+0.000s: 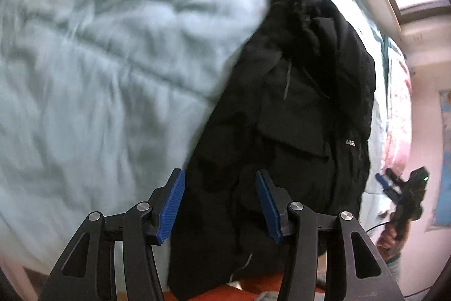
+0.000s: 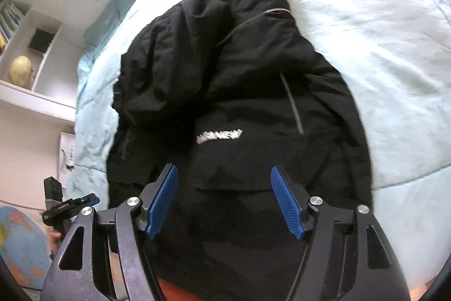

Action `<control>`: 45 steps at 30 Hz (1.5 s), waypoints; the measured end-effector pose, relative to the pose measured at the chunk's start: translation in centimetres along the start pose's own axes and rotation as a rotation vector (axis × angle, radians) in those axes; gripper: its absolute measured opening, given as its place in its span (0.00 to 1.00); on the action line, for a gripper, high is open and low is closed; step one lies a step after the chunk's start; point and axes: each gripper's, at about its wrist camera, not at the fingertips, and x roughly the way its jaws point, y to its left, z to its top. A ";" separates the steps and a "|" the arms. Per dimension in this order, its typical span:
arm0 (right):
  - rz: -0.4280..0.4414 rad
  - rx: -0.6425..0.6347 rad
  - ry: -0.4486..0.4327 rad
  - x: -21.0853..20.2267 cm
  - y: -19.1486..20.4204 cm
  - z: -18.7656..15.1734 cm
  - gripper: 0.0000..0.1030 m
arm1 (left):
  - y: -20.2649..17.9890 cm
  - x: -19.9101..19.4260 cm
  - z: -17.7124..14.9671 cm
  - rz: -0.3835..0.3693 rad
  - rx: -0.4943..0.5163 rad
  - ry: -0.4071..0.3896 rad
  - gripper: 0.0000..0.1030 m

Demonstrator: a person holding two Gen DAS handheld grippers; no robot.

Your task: Fold large clothes

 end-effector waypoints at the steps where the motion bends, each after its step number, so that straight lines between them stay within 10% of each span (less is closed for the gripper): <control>1: -0.007 0.005 0.007 0.0 -0.3 -0.2 0.70 | 0.7 0.3 -0.4 -0.008 -0.020 0.010 0.52; 6: 0.002 0.053 0.035 0.4 -1.5 -1.5 0.70 | 3.4 2.2 -1.8 -0.019 -0.087 0.043 0.52; 16: -0.093 0.026 0.076 -1.4 -2.7 -3.7 0.70 | 3.5 1.6 -3.8 -0.329 -0.093 0.005 0.54; 21: -0.185 0.039 0.102 -2.6 -5.7 -5.6 0.70 | 2.8 4.6 -3.7 -0.171 -0.070 0.104 0.54; 27: -0.340 0.014 0.187 -2.6 -8.8 -9.3 0.70 | -5.1 3.0 -4.9 -0.064 0.190 0.112 0.54; 34: -0.251 0.122 0.211 -1.9 -11.7 -11.7 0.68 | -8.2 4.5 -4.5 -0.002 0.297 0.162 0.54; 39: -0.150 0.108 0.173 -3.1 -10.0 -11.9 0.56 | -4.1 3.8 -3.1 -0.303 0.080 0.147 0.54; 42: 0.074 0.142 0.114 -5.0 -8.9 -11.3 0.55 | -2.8 2.0 -2.7 -0.576 -0.011 0.106 0.54; 45: 0.134 0.129 0.113 -4.9 -8.1 -10.8 0.55 | -2.3 2.8 -2.6 -0.572 -0.034 0.117 0.54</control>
